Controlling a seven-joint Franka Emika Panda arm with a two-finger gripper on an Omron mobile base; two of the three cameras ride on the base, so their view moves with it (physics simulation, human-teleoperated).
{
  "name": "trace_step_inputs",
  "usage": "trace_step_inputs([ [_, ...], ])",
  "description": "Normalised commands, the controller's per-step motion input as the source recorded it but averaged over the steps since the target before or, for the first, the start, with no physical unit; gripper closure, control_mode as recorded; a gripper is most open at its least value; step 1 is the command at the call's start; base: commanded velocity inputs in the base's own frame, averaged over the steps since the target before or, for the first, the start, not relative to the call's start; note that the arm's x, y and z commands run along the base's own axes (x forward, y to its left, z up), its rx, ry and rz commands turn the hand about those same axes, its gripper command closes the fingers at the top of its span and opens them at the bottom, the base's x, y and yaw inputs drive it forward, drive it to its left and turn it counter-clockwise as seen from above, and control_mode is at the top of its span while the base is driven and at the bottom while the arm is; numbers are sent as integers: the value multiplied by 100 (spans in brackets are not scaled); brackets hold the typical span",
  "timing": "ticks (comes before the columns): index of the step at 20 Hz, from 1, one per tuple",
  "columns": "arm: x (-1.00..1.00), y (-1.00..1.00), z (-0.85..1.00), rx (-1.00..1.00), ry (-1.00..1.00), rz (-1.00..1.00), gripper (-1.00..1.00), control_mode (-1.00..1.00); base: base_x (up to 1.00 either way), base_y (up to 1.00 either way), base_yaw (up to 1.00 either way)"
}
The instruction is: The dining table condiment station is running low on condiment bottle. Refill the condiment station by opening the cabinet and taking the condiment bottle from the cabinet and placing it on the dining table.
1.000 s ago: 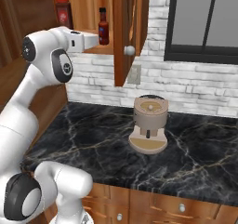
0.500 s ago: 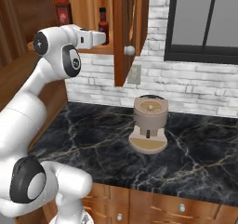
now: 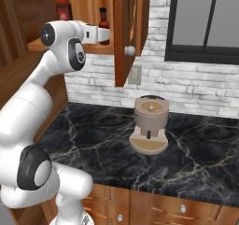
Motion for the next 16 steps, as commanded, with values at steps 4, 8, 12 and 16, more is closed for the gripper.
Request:
trace_step_inputs([
  [4, 21, -11, 0, 0, 0, 0, -100, -100, 0, 0, 0],
  [8, 25, -1, 0, 0, 1, 0, -100, -100, 0, 0, 0],
  [12, 24, 0, 0, 0, 3, 0, -100, -100, 0, 0, 0],
  [16, 13, -10, 0, 0, 2, 0, -100, -100, 0, 0, 0],
])
